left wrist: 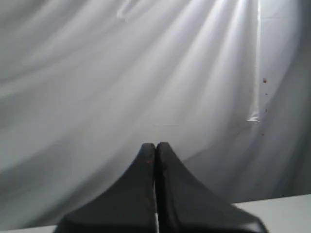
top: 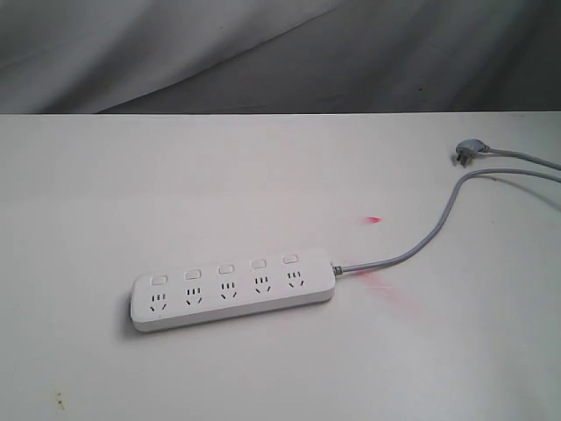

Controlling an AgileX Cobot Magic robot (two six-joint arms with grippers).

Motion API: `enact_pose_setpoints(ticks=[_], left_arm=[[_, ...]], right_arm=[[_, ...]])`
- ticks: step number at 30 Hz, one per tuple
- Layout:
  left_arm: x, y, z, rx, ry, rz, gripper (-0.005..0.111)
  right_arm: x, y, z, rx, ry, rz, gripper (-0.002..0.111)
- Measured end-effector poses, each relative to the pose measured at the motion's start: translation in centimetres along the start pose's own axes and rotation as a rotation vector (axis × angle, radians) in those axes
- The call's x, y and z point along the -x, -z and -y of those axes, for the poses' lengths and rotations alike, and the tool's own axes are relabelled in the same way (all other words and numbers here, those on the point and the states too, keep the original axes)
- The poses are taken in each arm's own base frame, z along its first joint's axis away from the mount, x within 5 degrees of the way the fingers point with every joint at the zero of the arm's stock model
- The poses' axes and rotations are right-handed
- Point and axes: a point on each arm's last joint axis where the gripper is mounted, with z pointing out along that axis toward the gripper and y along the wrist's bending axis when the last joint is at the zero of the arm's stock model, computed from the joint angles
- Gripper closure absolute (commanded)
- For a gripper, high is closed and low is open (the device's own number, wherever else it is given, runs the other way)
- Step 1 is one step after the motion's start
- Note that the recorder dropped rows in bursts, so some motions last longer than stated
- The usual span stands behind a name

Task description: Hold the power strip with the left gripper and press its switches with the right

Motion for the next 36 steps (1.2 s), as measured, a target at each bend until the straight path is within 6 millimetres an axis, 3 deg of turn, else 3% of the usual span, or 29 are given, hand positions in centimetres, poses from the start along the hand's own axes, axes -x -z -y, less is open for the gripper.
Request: enact_pose_setpoints(ticks=[5,9,13,20,30,36], left_arm=[[-6.0,1.2,0.3,-0.026,0.157,-0.087,0.106],[-9.4,1.2,-0.1,0.005,-0.007,-0.094,0.106],[-12.6,1.2,-0.1,0.011,-0.06,-0.037,0.106],[-14.4,1.5,-0.1,0.012,-0.047,0.059,0.106],[-17.1,1.6,-0.1,0.008,-0.045,-0.157,0.106],[-17.4,1.8,-0.1,0.008,-0.044,-0.186,0.106]], right_arm=[[0.0,0.0,0.0,0.0,0.0,0.0,0.108],[0.0,0.0,0.0,0.0,0.0,0.0,0.108],[0.0,0.0,0.0,0.0,0.0,0.0,0.108],[0.0,0.0,0.0,0.0,0.0,0.0,0.108],[0.0,0.0,0.0,0.0,0.0,0.0,0.108],[0.0,0.0,0.0,0.0,0.0,0.0,0.108]])
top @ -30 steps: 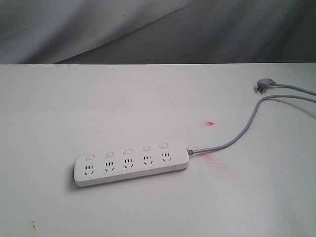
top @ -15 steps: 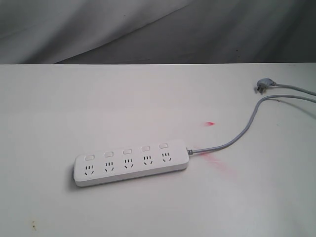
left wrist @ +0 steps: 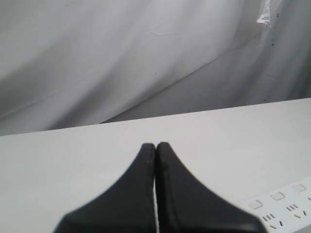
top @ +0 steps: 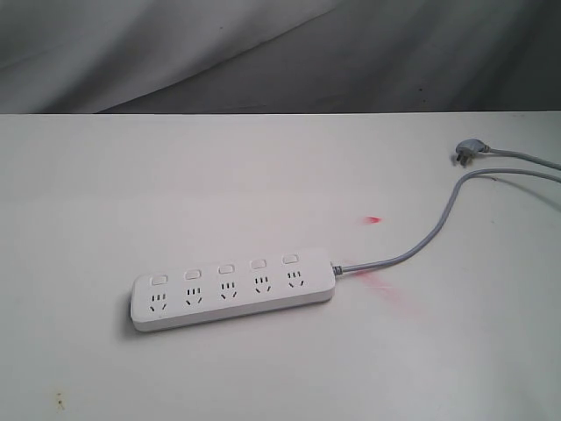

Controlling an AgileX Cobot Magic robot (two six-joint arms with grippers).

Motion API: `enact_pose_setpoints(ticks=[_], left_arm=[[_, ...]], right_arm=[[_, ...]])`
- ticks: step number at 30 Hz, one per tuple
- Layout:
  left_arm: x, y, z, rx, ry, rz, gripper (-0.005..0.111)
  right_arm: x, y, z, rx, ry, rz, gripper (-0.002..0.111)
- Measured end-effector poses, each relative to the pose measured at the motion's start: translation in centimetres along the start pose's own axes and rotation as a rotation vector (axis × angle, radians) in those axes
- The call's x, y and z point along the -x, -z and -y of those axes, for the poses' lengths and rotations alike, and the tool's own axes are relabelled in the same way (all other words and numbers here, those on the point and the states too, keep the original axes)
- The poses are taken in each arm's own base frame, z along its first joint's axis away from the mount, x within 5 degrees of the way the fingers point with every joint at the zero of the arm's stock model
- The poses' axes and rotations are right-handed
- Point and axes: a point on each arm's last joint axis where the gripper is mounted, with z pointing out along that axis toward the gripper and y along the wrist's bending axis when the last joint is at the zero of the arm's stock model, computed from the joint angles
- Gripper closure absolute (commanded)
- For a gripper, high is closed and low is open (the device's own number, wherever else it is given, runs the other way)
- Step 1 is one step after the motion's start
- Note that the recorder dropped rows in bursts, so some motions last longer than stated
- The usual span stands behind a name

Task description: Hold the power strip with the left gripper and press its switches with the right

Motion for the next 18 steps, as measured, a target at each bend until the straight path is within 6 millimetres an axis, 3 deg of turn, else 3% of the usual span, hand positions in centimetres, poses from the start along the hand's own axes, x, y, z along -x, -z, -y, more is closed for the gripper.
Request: enact_pose_setpoints(ticks=[18], left_arm=[[-1.5,0.5,0.1,-0.005,0.002,-0.148,0.106]], right_arm=[[0.0,0.0,0.0,0.0,0.0,0.0,0.108]])
